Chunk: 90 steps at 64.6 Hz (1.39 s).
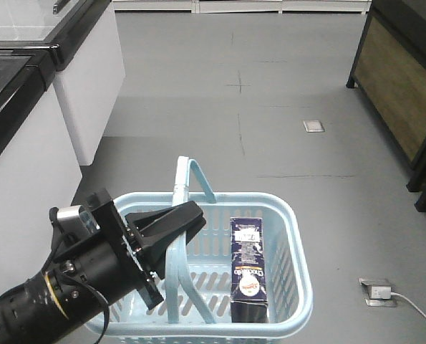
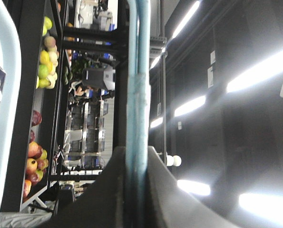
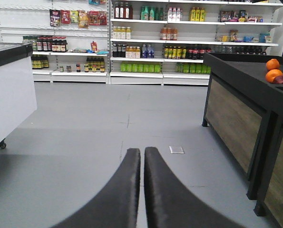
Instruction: Left arm holds basket, right arm returns cookies
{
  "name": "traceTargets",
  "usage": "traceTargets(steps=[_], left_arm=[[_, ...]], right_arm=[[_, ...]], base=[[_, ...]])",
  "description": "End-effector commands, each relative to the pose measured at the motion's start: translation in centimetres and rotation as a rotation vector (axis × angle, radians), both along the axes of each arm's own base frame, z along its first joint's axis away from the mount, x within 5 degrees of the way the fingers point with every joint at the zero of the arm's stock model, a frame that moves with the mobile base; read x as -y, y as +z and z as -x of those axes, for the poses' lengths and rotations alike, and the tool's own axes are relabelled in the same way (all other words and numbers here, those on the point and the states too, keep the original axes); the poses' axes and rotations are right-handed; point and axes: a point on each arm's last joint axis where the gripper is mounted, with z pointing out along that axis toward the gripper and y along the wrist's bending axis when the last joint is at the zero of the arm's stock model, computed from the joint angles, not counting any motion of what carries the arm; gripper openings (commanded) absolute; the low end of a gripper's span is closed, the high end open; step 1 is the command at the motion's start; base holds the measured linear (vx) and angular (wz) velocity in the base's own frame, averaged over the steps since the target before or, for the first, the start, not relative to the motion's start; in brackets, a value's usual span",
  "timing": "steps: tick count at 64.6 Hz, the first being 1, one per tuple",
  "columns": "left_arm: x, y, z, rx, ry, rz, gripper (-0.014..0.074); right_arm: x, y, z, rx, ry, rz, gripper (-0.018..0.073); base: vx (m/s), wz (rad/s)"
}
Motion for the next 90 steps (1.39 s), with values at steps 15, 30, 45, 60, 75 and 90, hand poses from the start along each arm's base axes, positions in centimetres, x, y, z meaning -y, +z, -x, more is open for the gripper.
traceTargets(steps=[15,30,45,60,75,90], left_arm=[[-0.9,2.4,1.6,0.162,-0.030,0.235,-0.0004],[-1.0,2.1,1.7,0.153,-0.023,0.231,-0.0004],[-1.2,2.2,1.5,0.147,0.004,0.240,-0.0004],[-1.3,2.2,1.4,0.143,0.018,0.247,-0.0004],[-1.3,2.2,1.4,0.145,0.010,0.243,-0.0004],[-1.2,2.2,1.5,0.144,0.008,0.244,-0.0004]], right_arm=[[0.1,0.1,0.0,0.066,-0.010,0.010,-0.0010],[0.1,0.1,0.0,0.066,-0.010,0.010,-0.0010],[0.1,0.1,0.0,0.066,-0.010,0.010,-0.0010],[0.1,0.1,0.0,0.066,-0.010,0.010,-0.0010],[0.1,0.1,0.0,0.066,-0.010,0.010,-0.0010],[0.1,0.1,0.0,0.066,-0.010,0.010,-0.0010]], base=[[0.00,0.00],[0.00,0.00],[0.00,0.00],[0.00,0.00],[0.00,0.00],[0.00,0.00]])
